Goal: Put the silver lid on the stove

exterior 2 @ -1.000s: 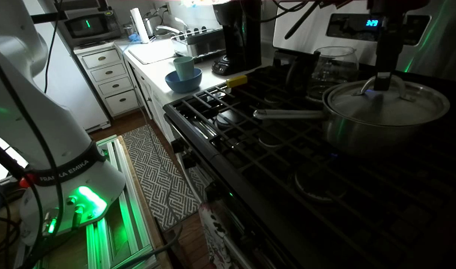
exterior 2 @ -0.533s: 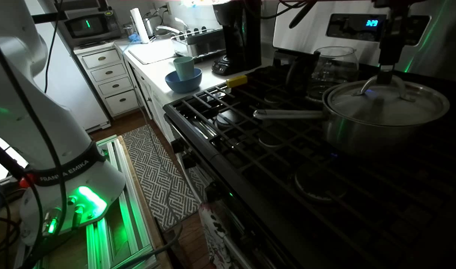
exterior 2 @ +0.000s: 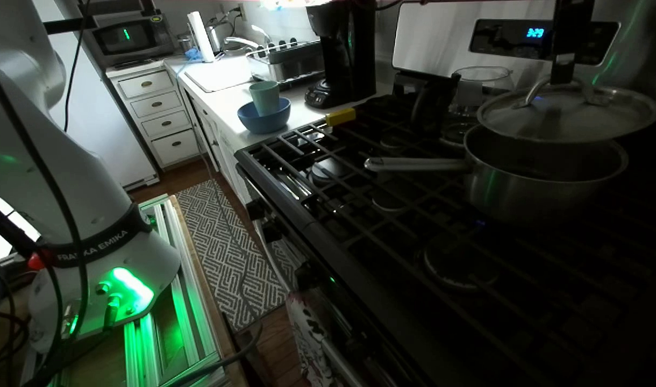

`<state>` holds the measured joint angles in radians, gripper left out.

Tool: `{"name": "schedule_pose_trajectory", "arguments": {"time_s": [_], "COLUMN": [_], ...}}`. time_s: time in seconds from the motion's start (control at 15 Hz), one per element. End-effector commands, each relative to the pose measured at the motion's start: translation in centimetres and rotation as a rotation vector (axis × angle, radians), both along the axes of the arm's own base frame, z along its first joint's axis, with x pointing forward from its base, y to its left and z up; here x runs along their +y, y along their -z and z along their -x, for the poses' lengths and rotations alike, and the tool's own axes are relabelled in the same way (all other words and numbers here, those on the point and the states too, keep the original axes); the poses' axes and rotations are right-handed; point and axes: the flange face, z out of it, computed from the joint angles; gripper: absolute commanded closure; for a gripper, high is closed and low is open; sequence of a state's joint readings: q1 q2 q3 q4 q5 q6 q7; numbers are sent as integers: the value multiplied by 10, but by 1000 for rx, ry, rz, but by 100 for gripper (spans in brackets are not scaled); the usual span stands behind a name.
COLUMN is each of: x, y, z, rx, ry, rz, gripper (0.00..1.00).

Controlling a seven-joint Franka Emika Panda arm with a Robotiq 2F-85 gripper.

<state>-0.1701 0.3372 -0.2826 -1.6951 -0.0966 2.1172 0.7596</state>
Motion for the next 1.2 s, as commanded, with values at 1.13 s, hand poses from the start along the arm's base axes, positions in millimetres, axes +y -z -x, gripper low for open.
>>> {"name": "schedule_pose_trajectory", "arguments": {"time_s": [1.13], "x": [216], "y": [-20], "z": [163], "rx": [44], "ry": [-296], "rz": [-155], "gripper": [96]}}
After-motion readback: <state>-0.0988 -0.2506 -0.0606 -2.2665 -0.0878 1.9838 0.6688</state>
